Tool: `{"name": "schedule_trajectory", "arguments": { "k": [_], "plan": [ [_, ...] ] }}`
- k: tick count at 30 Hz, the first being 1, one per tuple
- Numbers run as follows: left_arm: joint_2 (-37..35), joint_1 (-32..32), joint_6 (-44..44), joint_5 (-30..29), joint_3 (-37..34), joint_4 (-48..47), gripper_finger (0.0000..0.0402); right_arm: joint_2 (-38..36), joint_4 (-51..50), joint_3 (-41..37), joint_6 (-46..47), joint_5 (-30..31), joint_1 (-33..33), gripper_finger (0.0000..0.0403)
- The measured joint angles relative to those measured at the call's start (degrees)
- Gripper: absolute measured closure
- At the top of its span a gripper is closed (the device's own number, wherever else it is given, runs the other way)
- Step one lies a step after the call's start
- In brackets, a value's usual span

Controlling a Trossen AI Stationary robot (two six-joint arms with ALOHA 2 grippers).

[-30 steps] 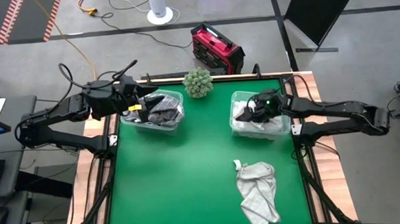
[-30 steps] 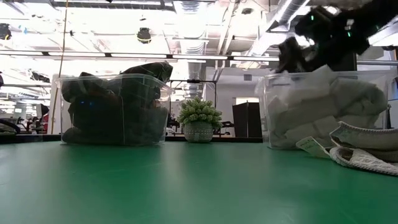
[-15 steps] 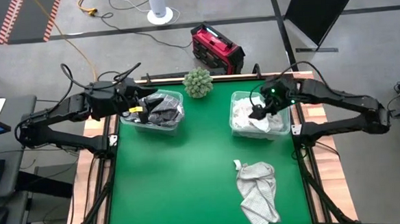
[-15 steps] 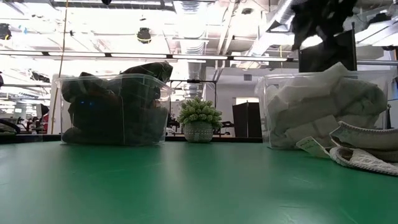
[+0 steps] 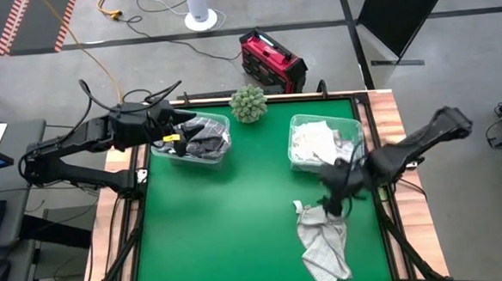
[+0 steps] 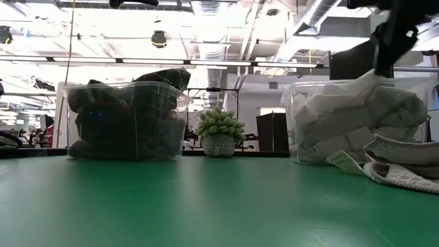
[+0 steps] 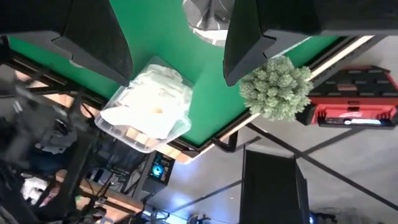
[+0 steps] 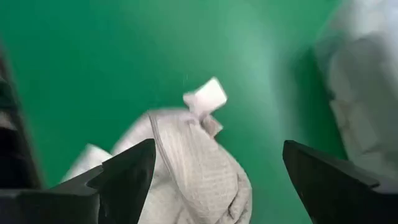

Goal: Sort towels by color in basket
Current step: Put the grey towel into the right transparent bin

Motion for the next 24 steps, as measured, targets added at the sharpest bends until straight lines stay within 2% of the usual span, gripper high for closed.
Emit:
{"name": "schedule_trajectory", "arguments": {
  "k": [6, 10, 15, 20, 24],
  "plan": [
    [0.0, 0.51, 1.18, 0.08, 0.0, 0.63, 0.0162, 15.18, 0.37, 0.0, -1.71, 0.77, 8.53, 0.0027],
    [-0.01, 0.51, 0.7, 2.87, 0.0, 1.08, 0.0162, 23.93, 1.64, -0.04, 3.14, -4.16, 9.71, 0.0027],
    [-0.19, 0.49, -0.15, 5.84, 0.0, 1.14, 0.0162, 29.62, 8.94, -0.04, 4.37, -9.06, 9.86, 0.0045],
    [-0.83, 0.51, -0.28, 6.12, 0.0, 1.07, 0.0162, 31.83, 10.44, 0.15, 4.15, -9.55, 9.09, 0.011],
    [-1.09, 0.51, -0.28, 6.1, 0.02, 1.07, 0.0162, 31.99, 10.09, 0.14, 1.29, -10.66, 7.48, 0.0204]
  ]
}}
